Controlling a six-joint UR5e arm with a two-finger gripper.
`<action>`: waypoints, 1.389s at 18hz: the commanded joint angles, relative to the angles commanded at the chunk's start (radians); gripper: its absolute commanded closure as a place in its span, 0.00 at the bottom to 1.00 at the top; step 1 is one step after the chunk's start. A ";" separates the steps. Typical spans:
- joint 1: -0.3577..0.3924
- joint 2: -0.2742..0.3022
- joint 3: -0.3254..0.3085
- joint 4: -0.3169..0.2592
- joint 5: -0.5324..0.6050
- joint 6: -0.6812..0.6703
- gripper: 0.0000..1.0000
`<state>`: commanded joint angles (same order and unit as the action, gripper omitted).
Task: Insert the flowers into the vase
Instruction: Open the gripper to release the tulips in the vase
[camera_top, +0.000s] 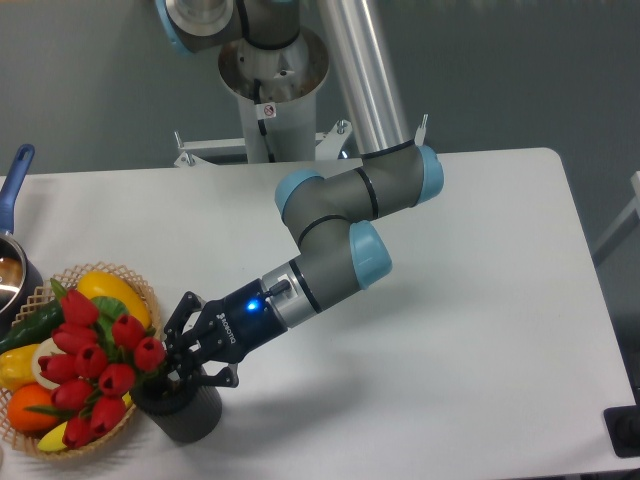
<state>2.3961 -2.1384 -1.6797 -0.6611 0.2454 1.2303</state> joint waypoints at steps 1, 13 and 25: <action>0.000 -0.002 0.000 0.000 0.000 0.000 0.44; 0.006 0.012 -0.028 0.000 -0.003 -0.002 0.05; 0.127 0.170 -0.167 -0.002 0.002 0.031 0.00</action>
<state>2.5233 -1.9683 -1.8468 -0.6627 0.2470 1.2609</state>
